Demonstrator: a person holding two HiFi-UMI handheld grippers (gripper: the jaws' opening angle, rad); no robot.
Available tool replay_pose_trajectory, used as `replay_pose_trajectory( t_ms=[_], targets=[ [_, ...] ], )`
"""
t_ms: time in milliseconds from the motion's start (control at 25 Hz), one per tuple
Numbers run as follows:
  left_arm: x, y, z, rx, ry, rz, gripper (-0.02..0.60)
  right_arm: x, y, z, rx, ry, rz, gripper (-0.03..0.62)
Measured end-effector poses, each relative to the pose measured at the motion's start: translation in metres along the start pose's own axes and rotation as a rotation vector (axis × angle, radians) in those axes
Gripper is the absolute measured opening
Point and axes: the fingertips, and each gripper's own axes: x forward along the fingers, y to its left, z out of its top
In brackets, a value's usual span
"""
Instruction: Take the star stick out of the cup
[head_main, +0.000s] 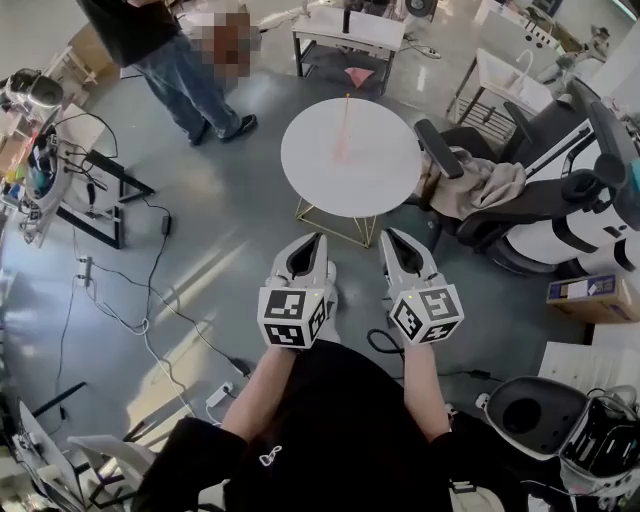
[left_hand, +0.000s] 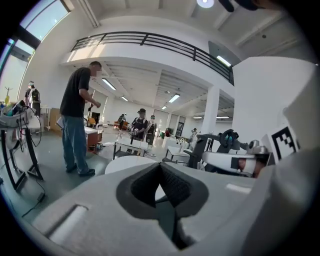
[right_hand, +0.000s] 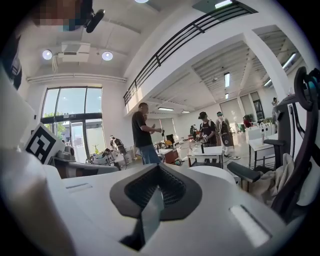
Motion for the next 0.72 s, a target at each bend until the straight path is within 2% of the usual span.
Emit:
replay_pose_trajectory(
  t_ms=[320, 560, 640, 720],
  targets=[
    [0.085, 0.039, -0.01, -0.021, 0.092, -0.012, 0.002, 0.072, -0.051, -0.003, 0.016, 0.036, -0.015, 0.005],
    [0.148, 0.065, 0.013, -0.036, 0.126, -0.038, 0.002, 0.135, -0.089, 0.028, -0.008, 0.041, -0.025, 0.011],
    [0.168, 0.077, 0.025, -0.044, 0.119, -0.039, 0.002, 0.157, -0.094, 0.037, -0.028, 0.048, -0.004, 0.05],
    [0.19, 0.088, 0.037, -0.046, 0.107, -0.046, 0.002, 0.181, -0.101, 0.046, -0.047, 0.051, 0.01, 0.061]
  ],
)
